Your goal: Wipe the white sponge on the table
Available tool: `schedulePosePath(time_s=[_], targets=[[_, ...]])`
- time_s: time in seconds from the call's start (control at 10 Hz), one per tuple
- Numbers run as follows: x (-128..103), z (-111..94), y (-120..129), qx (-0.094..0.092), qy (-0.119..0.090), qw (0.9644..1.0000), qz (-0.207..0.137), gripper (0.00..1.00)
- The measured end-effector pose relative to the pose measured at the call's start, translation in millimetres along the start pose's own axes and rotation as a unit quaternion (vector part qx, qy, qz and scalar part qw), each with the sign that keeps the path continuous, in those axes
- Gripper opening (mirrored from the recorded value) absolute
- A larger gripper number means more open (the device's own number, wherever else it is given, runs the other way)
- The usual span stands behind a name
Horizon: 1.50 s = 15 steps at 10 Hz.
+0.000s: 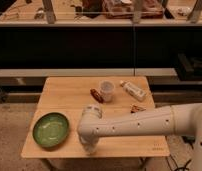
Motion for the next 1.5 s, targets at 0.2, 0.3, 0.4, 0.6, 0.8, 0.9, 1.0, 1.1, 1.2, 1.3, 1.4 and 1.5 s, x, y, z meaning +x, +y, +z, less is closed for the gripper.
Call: schedulePosePath(time_s=[0.2, 0.3, 0.4, 0.6, 0.8, 0.9, 1.0, 1.1, 1.2, 1.3, 1.4, 1.5], targets=[[33, 2, 0, 0.006, 0.006, 0.9998, -0.016, 0.0], [49, 2, 1, 0.013, 0.013, 0.9995, -0.025, 0.0], [65, 0, -3, 0.024, 0.02, 0.9989, -0.035, 0.0], [86, -1, -6, 0.032, 0.028, 0.9983, -0.04, 0.0], [111, -1, 15, 0.03, 0.037, 0.9986, -0.022, 0.0], [123, -2, 29, 0.03, 0.043, 0.9986, -0.012, 0.0], [134, -4, 47, 0.029, 0.05, 0.9983, 0.001, 0.0], [142, -6, 67, 0.027, 0.056, 0.9979, 0.016, 0.0], [146, -5, 80, 0.024, 0.057, 0.9977, 0.027, 0.0], [149, -1, 100, 0.02, 0.055, 0.9973, 0.045, 0.0], [148, 4, 116, 0.018, 0.052, 0.9966, 0.061, 0.0], [145, 8, 132, 0.014, 0.045, 0.996, 0.077, 0.0]])
